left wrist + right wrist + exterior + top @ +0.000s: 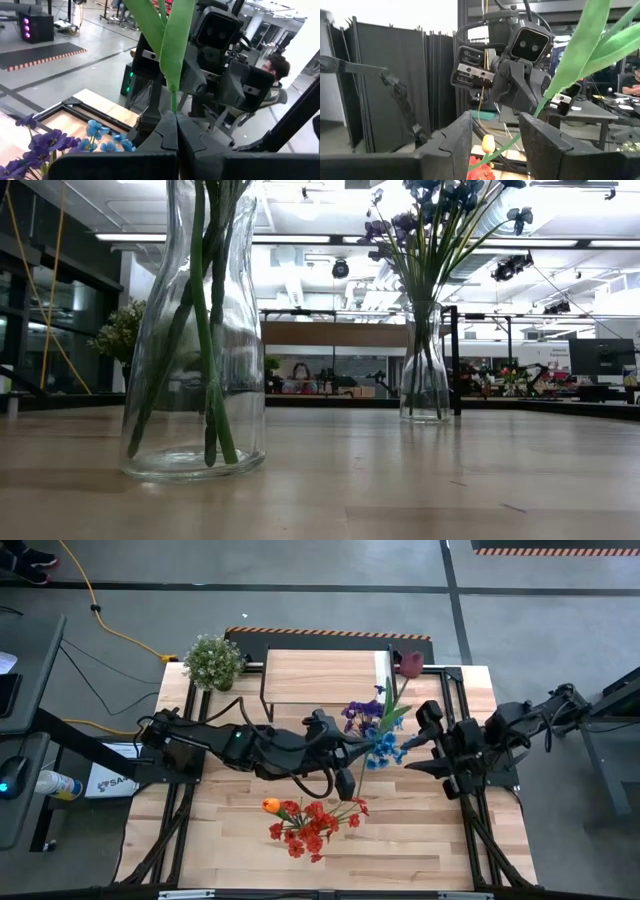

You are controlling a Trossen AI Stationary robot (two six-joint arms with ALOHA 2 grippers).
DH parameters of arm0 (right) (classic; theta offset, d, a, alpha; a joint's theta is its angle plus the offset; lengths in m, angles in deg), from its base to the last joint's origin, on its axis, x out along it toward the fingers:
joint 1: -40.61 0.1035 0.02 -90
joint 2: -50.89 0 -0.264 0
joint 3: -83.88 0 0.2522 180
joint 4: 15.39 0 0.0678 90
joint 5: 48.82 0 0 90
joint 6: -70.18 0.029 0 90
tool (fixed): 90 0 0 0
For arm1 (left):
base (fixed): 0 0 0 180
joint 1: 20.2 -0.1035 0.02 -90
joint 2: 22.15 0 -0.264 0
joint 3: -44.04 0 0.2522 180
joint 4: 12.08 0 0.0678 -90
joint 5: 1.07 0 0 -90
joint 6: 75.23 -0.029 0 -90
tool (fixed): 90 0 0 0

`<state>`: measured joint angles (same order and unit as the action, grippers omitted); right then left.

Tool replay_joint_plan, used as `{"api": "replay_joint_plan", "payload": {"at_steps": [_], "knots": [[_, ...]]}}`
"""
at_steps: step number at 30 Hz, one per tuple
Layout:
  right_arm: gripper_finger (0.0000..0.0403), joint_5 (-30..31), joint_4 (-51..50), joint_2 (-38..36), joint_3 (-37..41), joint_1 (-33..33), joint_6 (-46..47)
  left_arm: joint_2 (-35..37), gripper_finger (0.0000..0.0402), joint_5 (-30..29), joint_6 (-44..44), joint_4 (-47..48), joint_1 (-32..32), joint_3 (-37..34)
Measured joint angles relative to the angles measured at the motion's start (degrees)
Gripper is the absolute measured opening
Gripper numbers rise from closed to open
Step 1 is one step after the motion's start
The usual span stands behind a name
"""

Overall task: Pick and place flowers into a vace then onto a shelf
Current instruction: Put the red flower into the top transparent vase

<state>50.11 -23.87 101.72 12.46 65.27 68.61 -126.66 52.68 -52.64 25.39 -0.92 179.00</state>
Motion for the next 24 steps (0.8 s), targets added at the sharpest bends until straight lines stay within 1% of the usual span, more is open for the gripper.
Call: {"api": "replay_joint_plan", "payload": {"at_steps": [5, 9, 16, 21, 24], "knots": [[0.0154, 1.2, -6.7, 0.3, -2.8, -1.6, 1.7, 0.0, 0.0022, -0.1, -1.8, 0.0, 0.7, 0.0], [0.0154, 0.9, -7.5, 0.2, -2.8, -3.7, 4.1, 0.0, 0.0022, -0.2, -3.8, -0.3, 1.4, 0.0], [0.0154, -5.7, -6.9, 0.2, -2.8, -7.8, 8.5, 0.0, 0.0022, -0.3, -7.4, -1.1, 2.3, 0.0], [0.0154, -11.3, -3.2, 0.3, -2.8, -9.4, 10.6, 0.0, 0.0022, -0.3, -8.8, -1.2, 2.5, 0.0], [0.0154, -12.5, -2.0, 0.7, -2.8, -9.7, 10.6, 0.0, 0.0022, -0.3, -8.8, -1.3, 2.5, 0.0]]}}
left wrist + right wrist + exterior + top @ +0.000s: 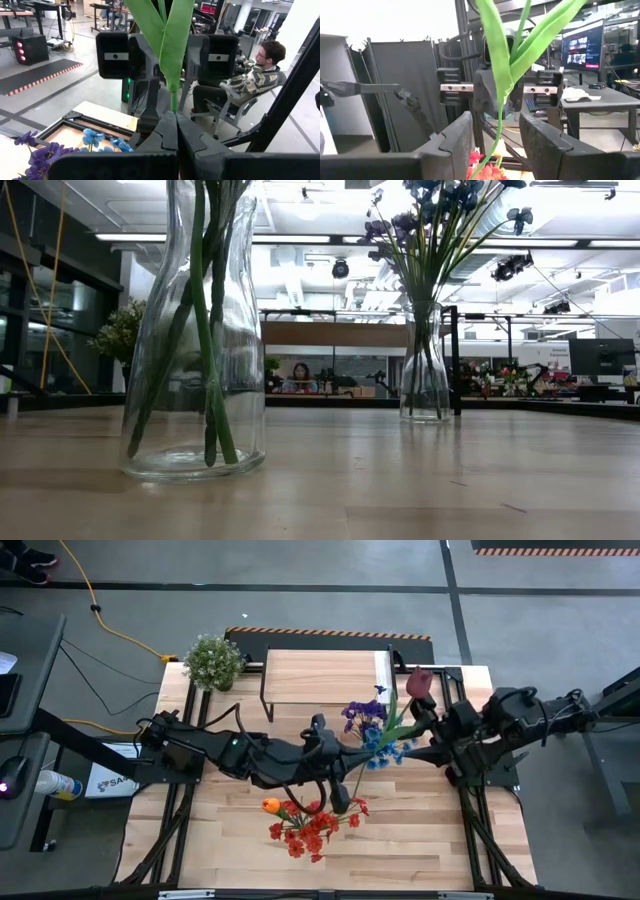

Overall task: Pick and place flowers into a vace then onto a shelf
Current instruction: Put the red flower into the top transparent vase

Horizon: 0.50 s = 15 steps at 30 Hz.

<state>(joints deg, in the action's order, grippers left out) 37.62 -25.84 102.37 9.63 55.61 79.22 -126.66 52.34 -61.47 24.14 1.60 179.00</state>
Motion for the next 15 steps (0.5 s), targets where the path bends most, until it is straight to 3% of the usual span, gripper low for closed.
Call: {"api": "replay_joint_plan", "payload": {"at_steps": [4, 15], "knots": [[0.0160, -1.0, 0.1, 1.1, 0.0, 0.0, 0.0, 0.0, 0.0022, 0.0, -0.5, 0.0, 0.0, 0.0], [0.0249, 0.1, 3.7, 3.4, 0.0, 0.0, 0.9, 0.0, 0.0022, 0.0, -0.7, 1.2, 0.0, 0.0]]}}
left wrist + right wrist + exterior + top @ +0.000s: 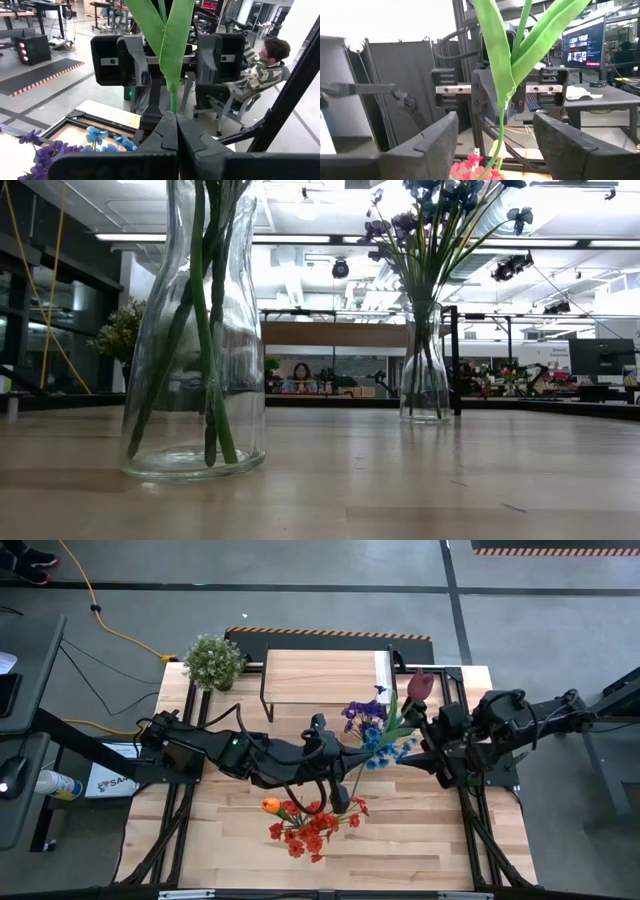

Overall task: Pick and place flowers into a vace then onto a shelf
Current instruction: Put the red flower into the top transparent vase

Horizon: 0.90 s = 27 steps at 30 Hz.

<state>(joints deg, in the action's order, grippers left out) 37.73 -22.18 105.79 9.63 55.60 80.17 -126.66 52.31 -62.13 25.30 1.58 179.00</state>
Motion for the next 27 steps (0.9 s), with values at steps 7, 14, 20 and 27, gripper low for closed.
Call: {"api": "replay_joint_plan", "payload": {"at_steps": [7, 14, 20, 27], "knots": [[0.0252, -0.1, 2.1, 0.8, 0.0, 0.0, 0.5, 0.0, 0.0022, 0.0, -1.3, -0.1, 0.0, 0.0], [0.0252, 0.1, 3.8, 0.7, 0.0, -0.1, 0.6, -0.6, 0.0022, -0.1, -1.4, -0.7, 0.0, 0.1], [0.0252, -0.2, 3.8, 0.7, 0.0, -1.6, 2.9, -1.7, 0.0022, 0.3, -2.4, -1.9, 0.0, 0.1], [0.0252, -0.9, 4.1, 0.7, 0.0, -2.0, 3.1, -1.8, 0.0022, 0.1, -2.6, -2.1, 0.0, 0.0]]}}
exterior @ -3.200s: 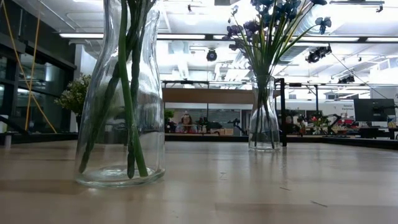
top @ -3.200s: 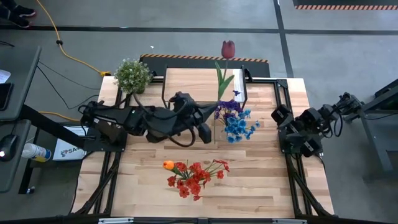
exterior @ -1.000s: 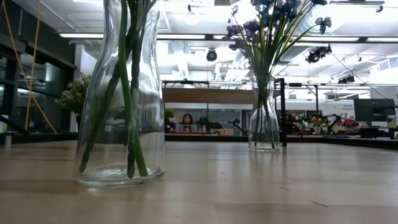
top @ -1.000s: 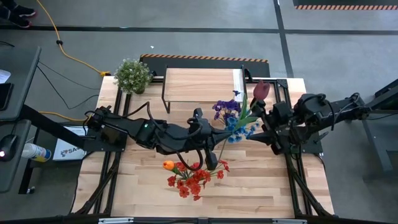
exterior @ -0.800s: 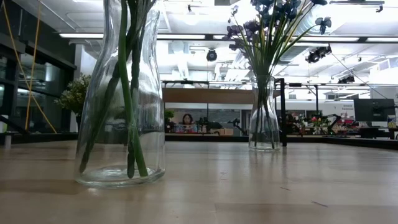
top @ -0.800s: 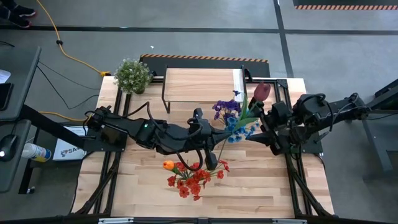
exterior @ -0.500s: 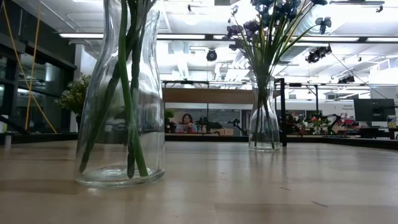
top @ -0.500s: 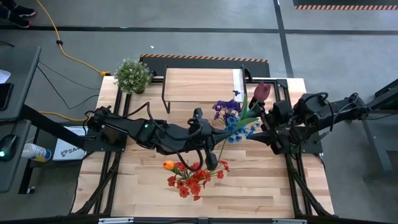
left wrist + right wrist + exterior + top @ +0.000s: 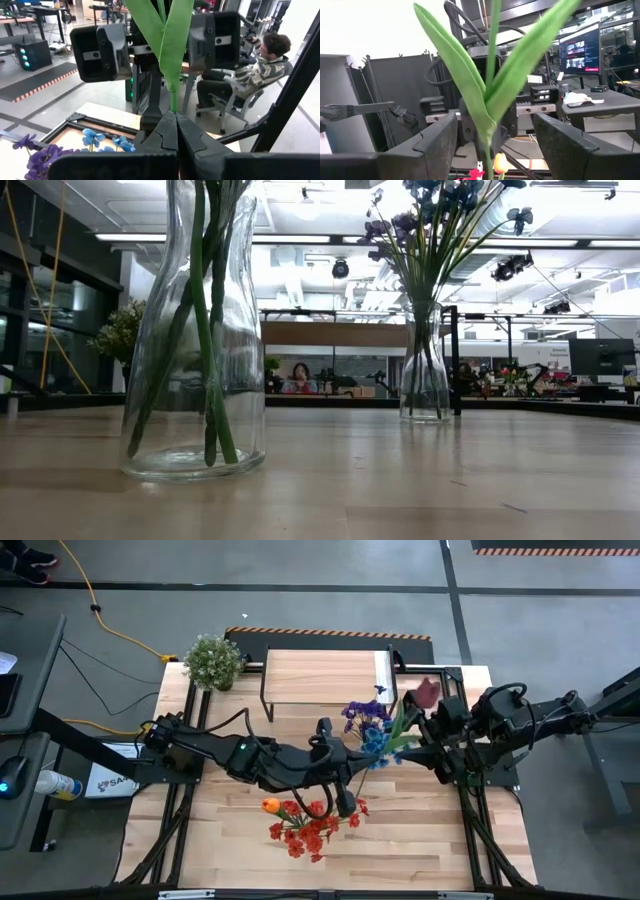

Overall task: Pick and place flowers into a vace then onto a shelf
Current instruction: Put the red flower into the top transparent vase

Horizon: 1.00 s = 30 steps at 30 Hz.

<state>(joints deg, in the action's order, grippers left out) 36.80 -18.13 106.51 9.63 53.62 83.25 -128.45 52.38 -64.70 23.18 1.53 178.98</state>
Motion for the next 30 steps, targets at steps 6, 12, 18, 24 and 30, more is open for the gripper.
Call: {"api": "replay_joint_plan", "payload": {"at_steps": [6, 12, 18, 24, 30], "knots": [[0.0252, -0.3, 0.0, 0.0, 0.0, 0.0, 0.0, 0.0, 0.0022, 0.0, -0.1, -0.5, 0.0, 0.0], [0.0251, -0.3, 0.4, 0.3, 0.0, 0.0, 0.0, 0.0, 0.0022, 0.0, 0.0, -0.6, 0.0, 0.0], [0.0239, -0.4, 1.3, 2.1, 0.0, 0.0, 0.2, -0.1, 0.0022, 0.0, 0.0, -0.9, 0.0, 0.0], [0.0222, -0.4, 2.8, 2.6, 0.0, 0.0, 0.2, -0.6, 0.0022, -0.1, 0.2, -0.5, 0.0, 0.0], [0.0201, -0.6, 3.4, 2.5, 0.0, 0.0, 2.0, -0.6, 0.0022, -0.1, 0.2, -0.4, 0.0, 0.0]]}}
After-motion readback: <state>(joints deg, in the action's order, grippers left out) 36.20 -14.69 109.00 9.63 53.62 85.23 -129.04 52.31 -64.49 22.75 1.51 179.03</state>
